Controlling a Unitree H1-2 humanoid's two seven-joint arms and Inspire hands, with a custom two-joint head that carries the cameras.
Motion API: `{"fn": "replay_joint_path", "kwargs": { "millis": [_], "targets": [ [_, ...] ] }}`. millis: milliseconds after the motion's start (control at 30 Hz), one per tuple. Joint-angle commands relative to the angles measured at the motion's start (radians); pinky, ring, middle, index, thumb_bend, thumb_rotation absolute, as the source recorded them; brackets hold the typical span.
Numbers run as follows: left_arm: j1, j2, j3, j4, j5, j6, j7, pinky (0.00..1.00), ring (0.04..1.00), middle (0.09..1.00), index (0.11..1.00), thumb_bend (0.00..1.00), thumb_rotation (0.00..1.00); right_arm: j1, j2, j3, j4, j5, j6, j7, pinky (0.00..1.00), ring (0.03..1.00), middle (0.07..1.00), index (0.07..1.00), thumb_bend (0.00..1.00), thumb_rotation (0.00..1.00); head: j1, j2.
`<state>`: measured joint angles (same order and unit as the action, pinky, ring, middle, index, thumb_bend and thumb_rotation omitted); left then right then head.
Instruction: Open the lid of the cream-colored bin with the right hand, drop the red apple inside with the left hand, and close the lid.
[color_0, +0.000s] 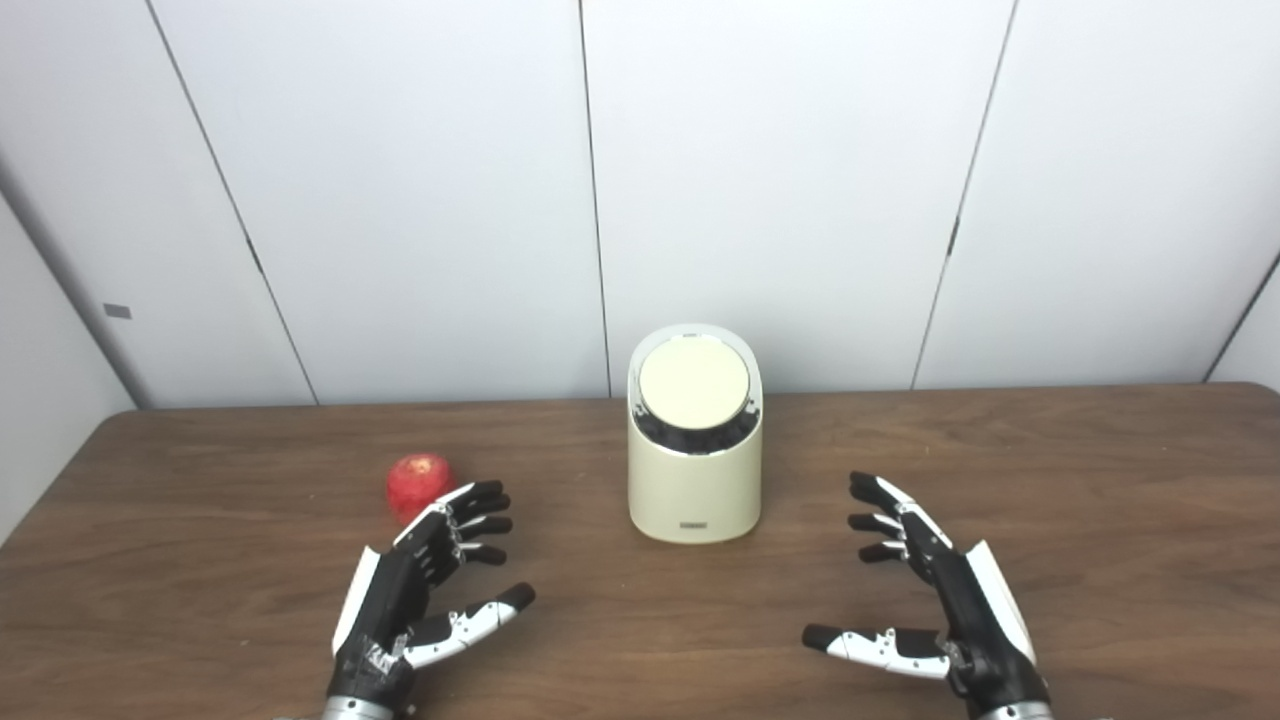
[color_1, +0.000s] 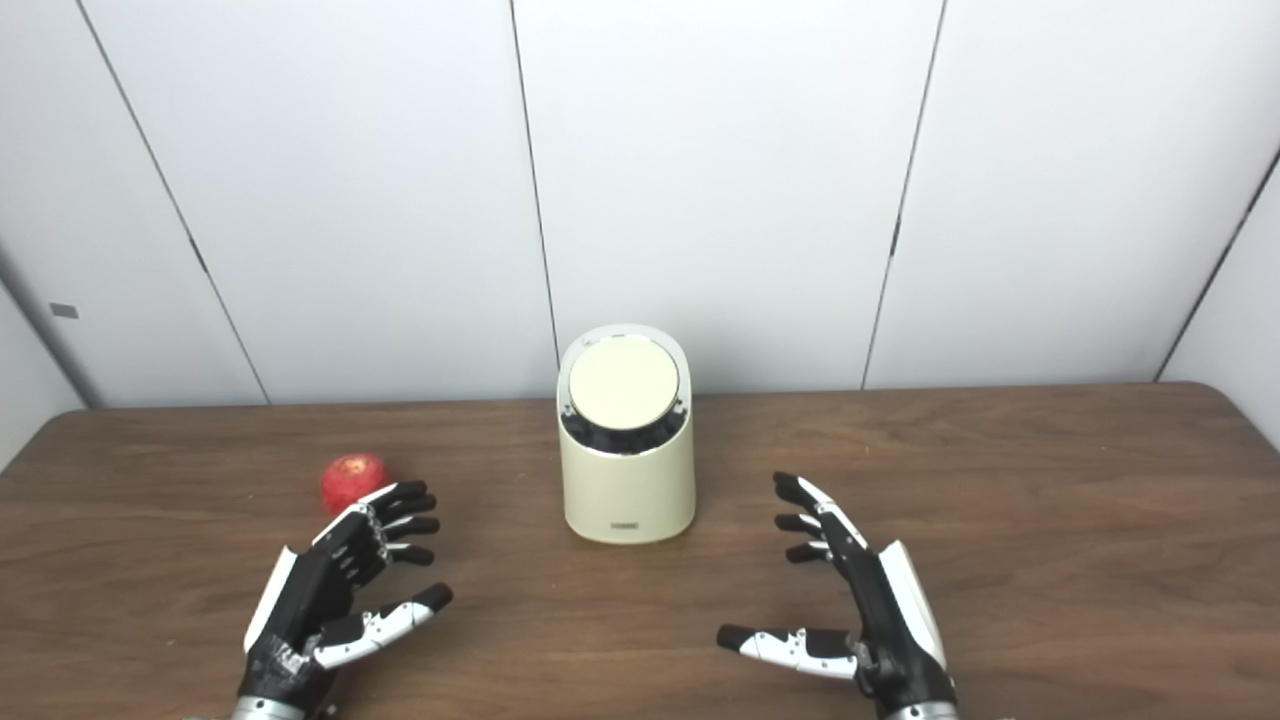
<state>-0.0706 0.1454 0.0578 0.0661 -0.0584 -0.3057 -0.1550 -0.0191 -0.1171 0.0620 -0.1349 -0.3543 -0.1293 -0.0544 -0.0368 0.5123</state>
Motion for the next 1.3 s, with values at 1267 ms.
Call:
{"fn": "replay_joint_path", "kwargs": {
  "millis": [1267],
  "targets": [
    [-0.038, -0.001, -0.002, 0.056, 0.013, -0.035, 0.014, 0.63, 0.74, 0.788, 0.817, 0.64, 0.0, -0.446, 0.026, 0.0, -0.031, -0.019, 0.355, 0.081, 0.74, 0.883, 0.943, 0.942, 0.83, 0.42, -0.022, -0.021]
  ]
}}
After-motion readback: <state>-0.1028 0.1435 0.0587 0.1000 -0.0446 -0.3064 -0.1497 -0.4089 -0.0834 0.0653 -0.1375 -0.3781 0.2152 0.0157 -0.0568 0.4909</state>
